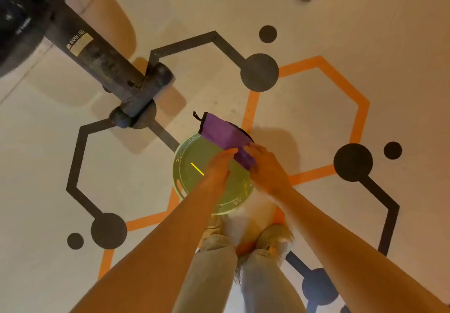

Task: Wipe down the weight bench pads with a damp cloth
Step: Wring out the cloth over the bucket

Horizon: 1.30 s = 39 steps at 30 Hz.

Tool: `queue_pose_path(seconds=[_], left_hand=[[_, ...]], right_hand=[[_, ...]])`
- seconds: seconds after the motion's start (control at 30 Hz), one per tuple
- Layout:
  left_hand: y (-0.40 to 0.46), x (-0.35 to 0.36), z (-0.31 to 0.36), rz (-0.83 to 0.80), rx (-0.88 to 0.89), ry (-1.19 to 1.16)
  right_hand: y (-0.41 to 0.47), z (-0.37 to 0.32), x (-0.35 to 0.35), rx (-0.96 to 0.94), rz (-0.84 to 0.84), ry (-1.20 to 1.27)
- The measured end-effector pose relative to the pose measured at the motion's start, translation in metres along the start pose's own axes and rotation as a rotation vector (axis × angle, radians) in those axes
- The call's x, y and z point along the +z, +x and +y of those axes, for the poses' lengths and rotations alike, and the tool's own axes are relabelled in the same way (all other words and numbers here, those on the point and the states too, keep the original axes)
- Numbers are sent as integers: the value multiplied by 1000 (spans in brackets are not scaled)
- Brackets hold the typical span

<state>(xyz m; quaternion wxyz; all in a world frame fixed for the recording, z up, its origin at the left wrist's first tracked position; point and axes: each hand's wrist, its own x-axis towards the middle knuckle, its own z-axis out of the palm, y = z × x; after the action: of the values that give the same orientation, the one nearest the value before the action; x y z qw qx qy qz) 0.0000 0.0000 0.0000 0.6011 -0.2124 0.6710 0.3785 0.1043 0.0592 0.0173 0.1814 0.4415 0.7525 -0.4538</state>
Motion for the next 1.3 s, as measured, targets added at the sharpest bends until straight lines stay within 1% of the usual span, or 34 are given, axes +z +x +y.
queue_pose_path(seconds=[0.1, 0.2, 0.23, 0.3, 0.33, 0.43, 0.5, 0.6, 0.67, 0.8, 0.87, 0.97, 1.0, 1.07, 1.17, 1.23, 1.3], left_hand=[[13, 5, -4, -39, 7, -84], [17, 5, -6, 47, 81, -158], [16, 5, -5, 72, 115, -136], [6, 4, 0, 70, 198, -42], [-2, 3, 3, 52, 242, 11], [-34, 2, 19, -19, 368, 181], [-61, 2, 31, -86, 420, 206], [-103, -1, 50, -172, 485, 295], [-136, -3, 65, -254, 534, 344], [-215, -8, 86, -382, 549, 399], [-256, -12, 91, -399, 610, 447], [-319, -20, 103, -368, 796, 536], [-339, -22, 109, -360, 826, 558], [-375, -23, 120, -316, 825, 610], [-412, -16, 132, -240, 851, 659], [-429, -5, 135, -205, 871, 700], [-439, 10, 134, -197, 853, 738]], right_hand=[[7, 8, 5, 4, 50, -3], [6, 12, 6, -29, 89, -8], [5, 12, 4, -29, 81, -27], [-1, 7, -3, -34, 81, -52], [-7, 4, -7, -39, 108, -61], [-30, -12, -25, -120, 272, -141], [-48, -24, -39, -156, 370, -207], [-78, -48, -69, -155, 456, -239], [-99, -65, -92, -163, 489, -243], [-149, -110, -134, -193, 473, -201], [-177, -133, -151, -165, 463, -90], [-225, -164, -177, -84, 436, 208], [-241, -172, -186, -49, 433, 294], [-269, -190, -208, 13, 422, 432], [-297, -207, -236, 32, 377, 625], [-309, -212, -254, 78, 289, 739], [-315, -207, -271, 139, 153, 813]])
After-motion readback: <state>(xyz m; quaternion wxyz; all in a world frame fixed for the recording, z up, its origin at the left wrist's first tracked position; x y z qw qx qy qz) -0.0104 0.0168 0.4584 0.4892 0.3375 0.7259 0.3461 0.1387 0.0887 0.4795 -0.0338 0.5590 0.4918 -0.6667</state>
